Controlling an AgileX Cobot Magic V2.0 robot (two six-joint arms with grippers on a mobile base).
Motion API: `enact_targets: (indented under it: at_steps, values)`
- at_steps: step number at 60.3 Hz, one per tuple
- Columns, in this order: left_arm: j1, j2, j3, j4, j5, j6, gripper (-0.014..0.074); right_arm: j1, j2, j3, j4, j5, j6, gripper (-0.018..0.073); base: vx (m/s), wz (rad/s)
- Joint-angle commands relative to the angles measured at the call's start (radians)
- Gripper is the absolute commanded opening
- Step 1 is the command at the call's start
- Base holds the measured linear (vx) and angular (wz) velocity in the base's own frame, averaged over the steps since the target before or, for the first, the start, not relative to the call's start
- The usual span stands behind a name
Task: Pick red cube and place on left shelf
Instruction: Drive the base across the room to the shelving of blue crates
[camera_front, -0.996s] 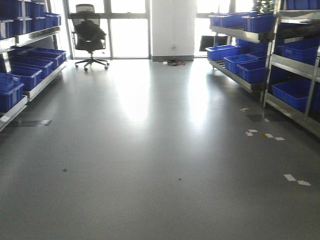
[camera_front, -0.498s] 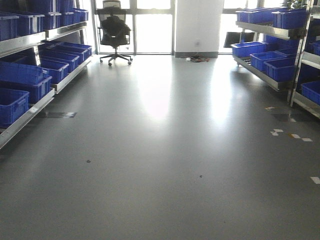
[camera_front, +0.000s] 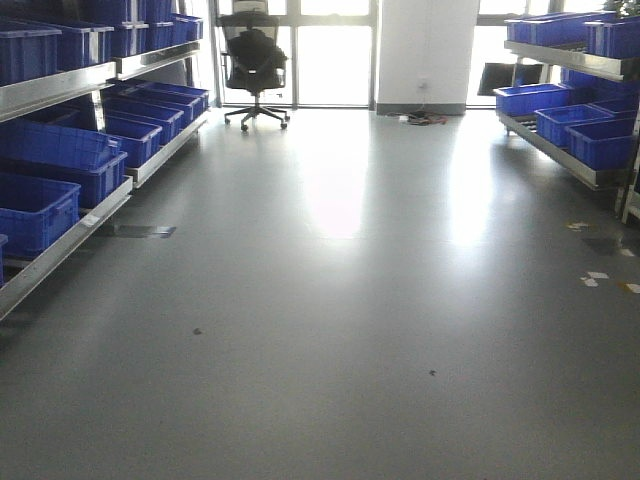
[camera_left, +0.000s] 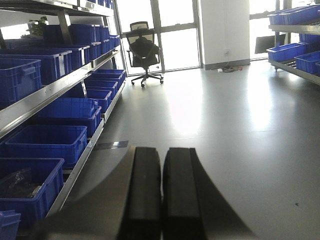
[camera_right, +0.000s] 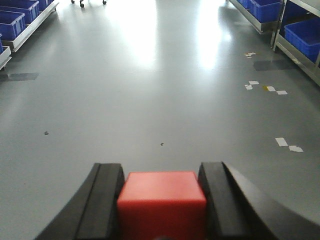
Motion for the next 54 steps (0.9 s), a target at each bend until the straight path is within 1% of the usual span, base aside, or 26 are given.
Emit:
enact_targets:
  at_steps: [1, 28, 54]
  values:
    - [-0.005, 0.008, 0.022, -0.010, -0.088, 0.001, 0.0106, -0.005, 0.020, -0.029, -0.011, -0.083, -0.001, 0.0057, 0.29, 0.17]
    - [-0.005, 0.008, 0.022, -0.010, -0.088, 0.001, 0.0106, -0.005, 0.020, -0.029, -0.011, -0.083, -0.001, 0.0057, 0.38, 0.09]
    - [-0.005, 0.008, 0.022, -0.010, -0.088, 0.001, 0.0106, -0.005, 0.020, -0.029, -0.011, -0.083, -0.001, 0.0057, 0.55, 0.10]
